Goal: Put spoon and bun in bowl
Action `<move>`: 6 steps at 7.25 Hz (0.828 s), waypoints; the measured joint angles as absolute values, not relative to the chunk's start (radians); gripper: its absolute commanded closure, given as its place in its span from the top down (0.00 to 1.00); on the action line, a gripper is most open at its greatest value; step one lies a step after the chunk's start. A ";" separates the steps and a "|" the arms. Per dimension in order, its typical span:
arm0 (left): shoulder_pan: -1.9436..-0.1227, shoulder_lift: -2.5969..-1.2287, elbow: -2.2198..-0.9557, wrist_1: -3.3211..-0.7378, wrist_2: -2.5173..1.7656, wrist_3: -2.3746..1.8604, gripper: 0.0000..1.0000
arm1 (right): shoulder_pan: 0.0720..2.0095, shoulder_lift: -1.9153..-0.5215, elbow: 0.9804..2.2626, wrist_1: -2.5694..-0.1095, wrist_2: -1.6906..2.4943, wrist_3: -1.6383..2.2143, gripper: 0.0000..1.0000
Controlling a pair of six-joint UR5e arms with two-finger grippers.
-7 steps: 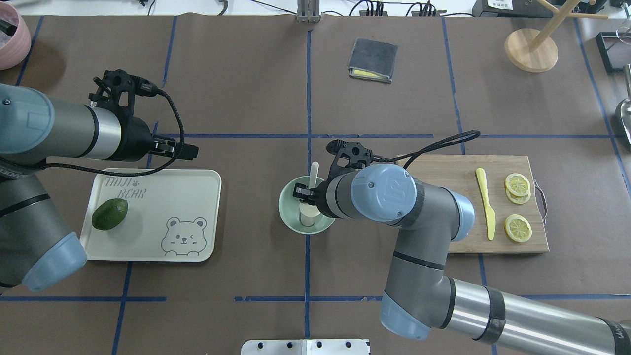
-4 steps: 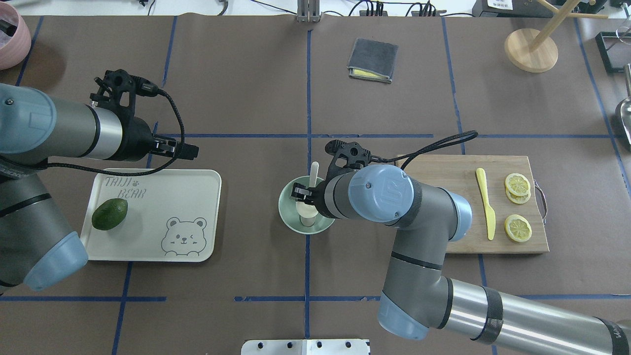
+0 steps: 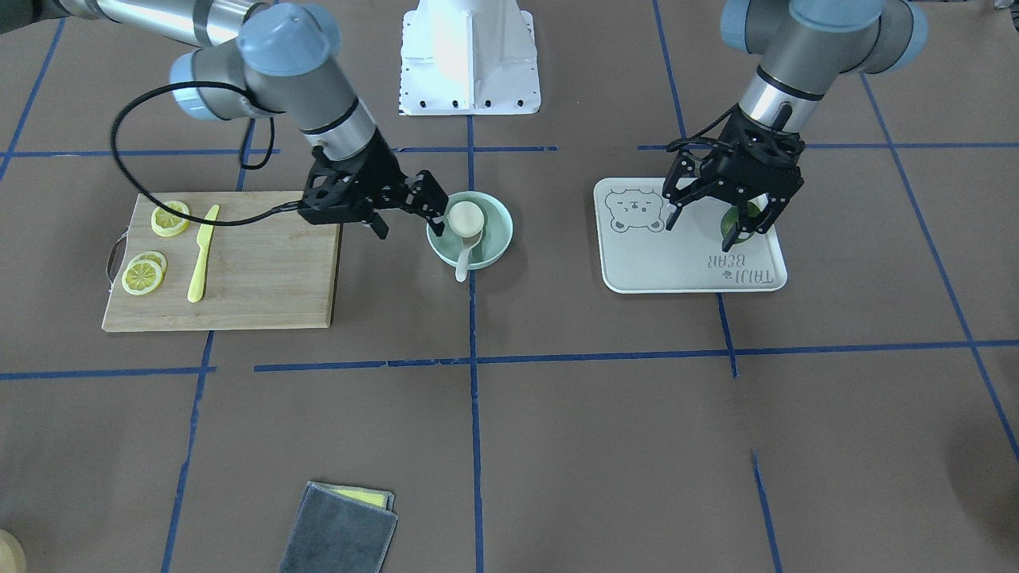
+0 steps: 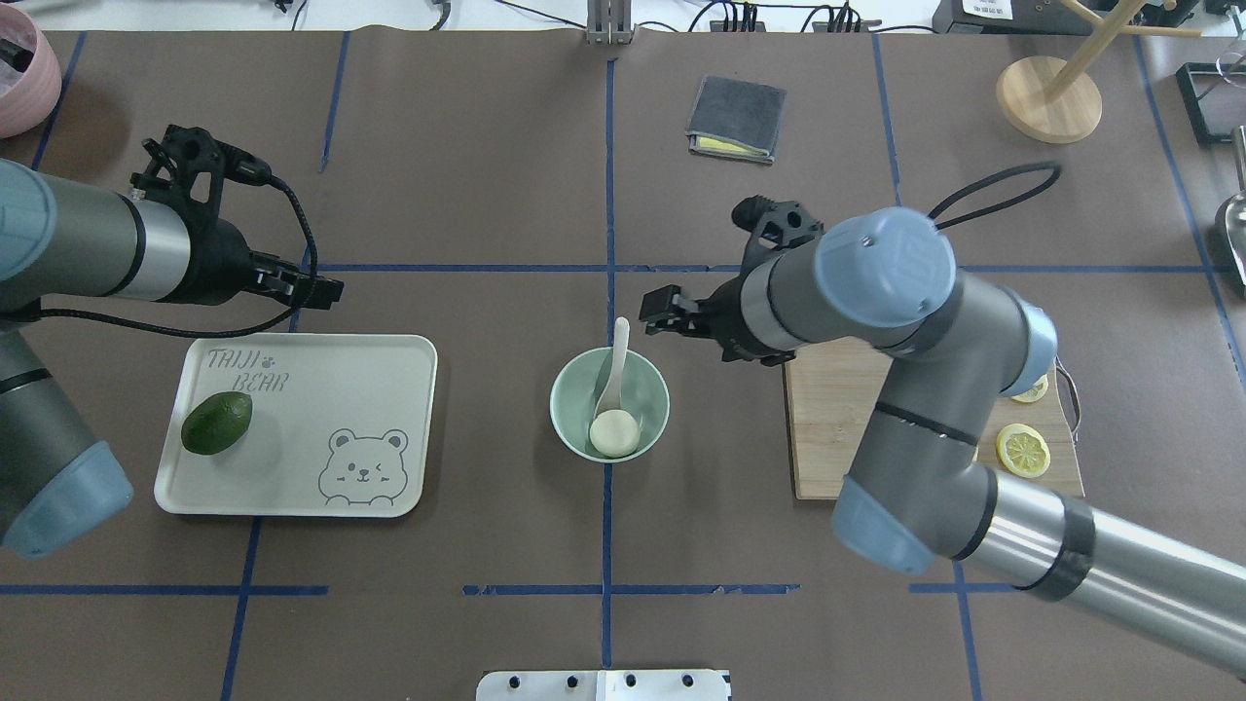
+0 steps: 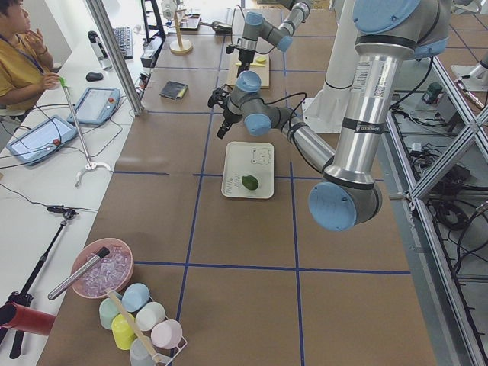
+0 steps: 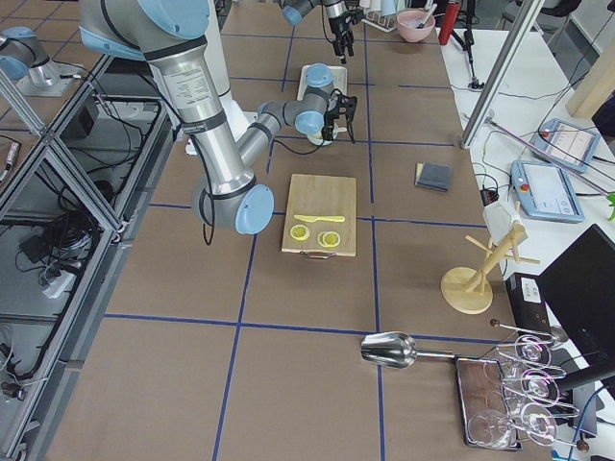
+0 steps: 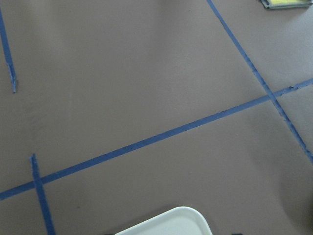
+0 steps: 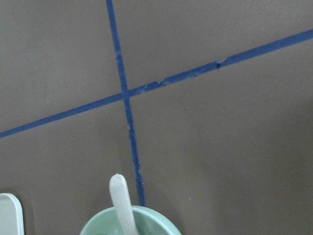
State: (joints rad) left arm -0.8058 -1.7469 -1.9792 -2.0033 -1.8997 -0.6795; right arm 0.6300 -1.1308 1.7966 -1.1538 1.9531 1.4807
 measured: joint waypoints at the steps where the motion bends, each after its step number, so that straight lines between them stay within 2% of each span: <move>1: -0.881 -1.706 -1.978 -2.003 -1.951 -0.569 0.84 | 0.731 -1.221 1.821 -1.154 2.051 1.356 1.00; 4: -1.222 -1.575 -1.906 -1.992 -2.115 -0.072 0.85 | 1.052 -1.460 1.810 -1.192 2.234 0.831 1.00; 5: -1.340 -1.556 -1.855 -1.967 -2.158 0.090 1.00 | 1.149 -1.500 1.791 -1.251 2.267 0.636 1.00; 6: -1.439 -1.549 -1.816 -1.897 -2.186 0.221 1.00 | 1.245 -1.520 1.766 -1.332 2.294 0.437 1.00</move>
State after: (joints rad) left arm -1.4385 -1.5491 -1.8160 -1.8968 -2.1859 0.2211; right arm 1.2446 -1.5201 1.7662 -1.3321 2.2941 0.4370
